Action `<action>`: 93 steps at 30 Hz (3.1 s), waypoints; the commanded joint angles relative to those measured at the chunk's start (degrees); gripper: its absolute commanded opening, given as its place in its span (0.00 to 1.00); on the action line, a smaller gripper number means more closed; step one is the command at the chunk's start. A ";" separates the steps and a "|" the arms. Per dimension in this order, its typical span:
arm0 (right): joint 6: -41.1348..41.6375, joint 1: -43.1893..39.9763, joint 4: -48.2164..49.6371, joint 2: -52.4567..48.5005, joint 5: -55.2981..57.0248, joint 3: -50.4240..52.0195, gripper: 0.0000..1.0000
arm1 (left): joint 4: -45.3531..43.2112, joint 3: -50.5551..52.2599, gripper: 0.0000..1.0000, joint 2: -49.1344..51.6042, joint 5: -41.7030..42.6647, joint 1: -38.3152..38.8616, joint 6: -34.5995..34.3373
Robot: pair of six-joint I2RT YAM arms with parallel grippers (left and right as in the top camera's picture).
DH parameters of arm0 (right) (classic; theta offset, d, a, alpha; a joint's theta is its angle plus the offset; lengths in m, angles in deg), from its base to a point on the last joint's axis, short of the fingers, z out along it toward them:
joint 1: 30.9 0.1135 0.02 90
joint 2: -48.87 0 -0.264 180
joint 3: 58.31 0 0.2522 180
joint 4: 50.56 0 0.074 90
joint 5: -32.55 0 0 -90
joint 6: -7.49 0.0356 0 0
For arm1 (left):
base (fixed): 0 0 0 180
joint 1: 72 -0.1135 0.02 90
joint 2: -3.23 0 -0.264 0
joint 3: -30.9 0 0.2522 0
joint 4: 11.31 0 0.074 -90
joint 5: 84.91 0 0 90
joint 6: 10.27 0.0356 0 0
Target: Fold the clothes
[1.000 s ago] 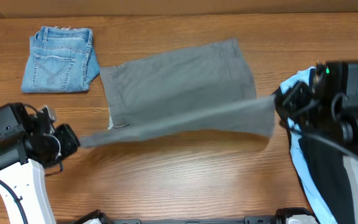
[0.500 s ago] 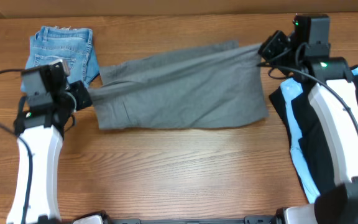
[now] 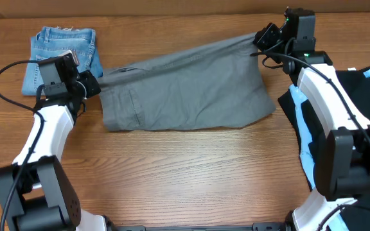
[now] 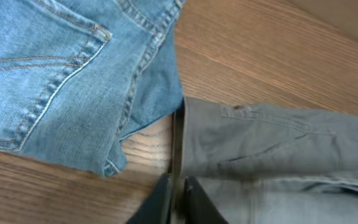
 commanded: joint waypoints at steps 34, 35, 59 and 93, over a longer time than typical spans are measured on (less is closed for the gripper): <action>-13.77 -6.62 -31.87 0.07 2.29 16.11 0.82 | 17.51 -0.02 0.48 15.72 6.88 3.87 13.20; -13.75 -6.62 -30.03 0.07 2.16 17.11 0.83 | 17.94 -0.02 0.37 16.31 6.99 3.87 13.29; -14.36 -6.21 -34.91 7.04 3.34 23.28 0.31 | 30.75 -3.06 0.26 2.95 -9.79 -4.48 10.91; -19.96 -0.35 11.89 -2.99 -7.39 20.61 0.64 | 29.29 -5.27 0.74 -4.48 14.12 1.29 20.87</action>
